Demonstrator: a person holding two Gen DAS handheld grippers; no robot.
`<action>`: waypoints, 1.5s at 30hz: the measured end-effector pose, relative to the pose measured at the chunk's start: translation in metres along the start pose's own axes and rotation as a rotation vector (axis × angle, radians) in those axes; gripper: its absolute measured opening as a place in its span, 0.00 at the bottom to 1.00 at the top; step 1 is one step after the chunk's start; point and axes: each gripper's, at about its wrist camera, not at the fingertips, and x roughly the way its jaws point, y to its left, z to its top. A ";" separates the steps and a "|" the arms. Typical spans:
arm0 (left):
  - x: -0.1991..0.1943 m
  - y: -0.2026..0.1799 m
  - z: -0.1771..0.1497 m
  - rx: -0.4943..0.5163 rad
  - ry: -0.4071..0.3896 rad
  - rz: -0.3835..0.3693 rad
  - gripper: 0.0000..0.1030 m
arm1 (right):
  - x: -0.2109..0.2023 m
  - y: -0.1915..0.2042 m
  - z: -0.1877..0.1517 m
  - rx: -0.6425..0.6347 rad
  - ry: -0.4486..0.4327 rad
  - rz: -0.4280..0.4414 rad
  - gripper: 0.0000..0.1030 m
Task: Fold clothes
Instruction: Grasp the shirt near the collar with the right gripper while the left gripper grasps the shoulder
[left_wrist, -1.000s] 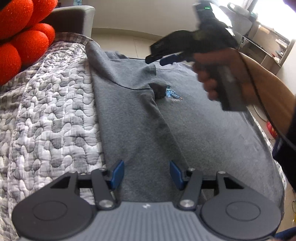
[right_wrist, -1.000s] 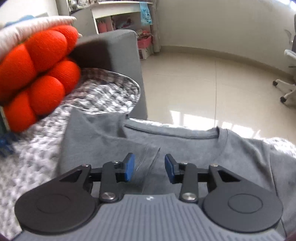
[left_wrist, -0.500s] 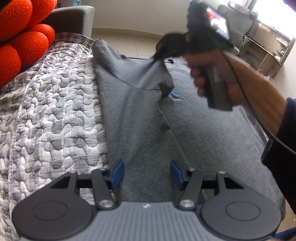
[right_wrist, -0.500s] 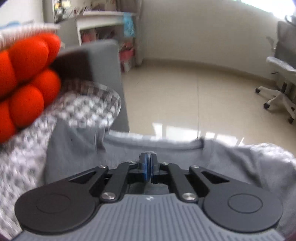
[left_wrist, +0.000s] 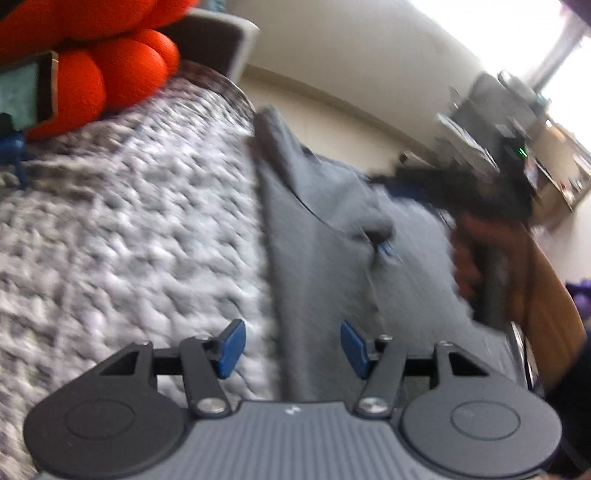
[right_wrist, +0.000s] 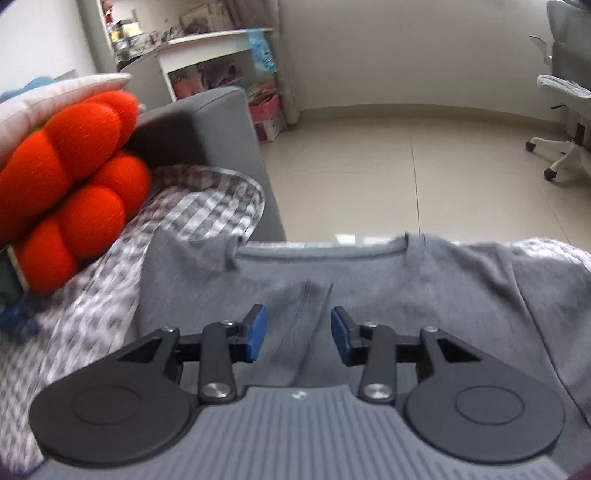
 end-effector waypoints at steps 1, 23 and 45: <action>0.000 0.003 0.007 -0.004 -0.008 0.014 0.57 | -0.004 0.002 -0.002 -0.002 0.020 0.008 0.42; 0.154 0.024 0.155 -0.084 -0.165 0.057 0.40 | -0.011 0.014 -0.040 0.048 0.052 0.131 0.08; 0.158 0.024 0.175 0.003 -0.217 0.145 0.29 | -0.010 0.031 -0.044 -0.049 -0.015 0.011 0.15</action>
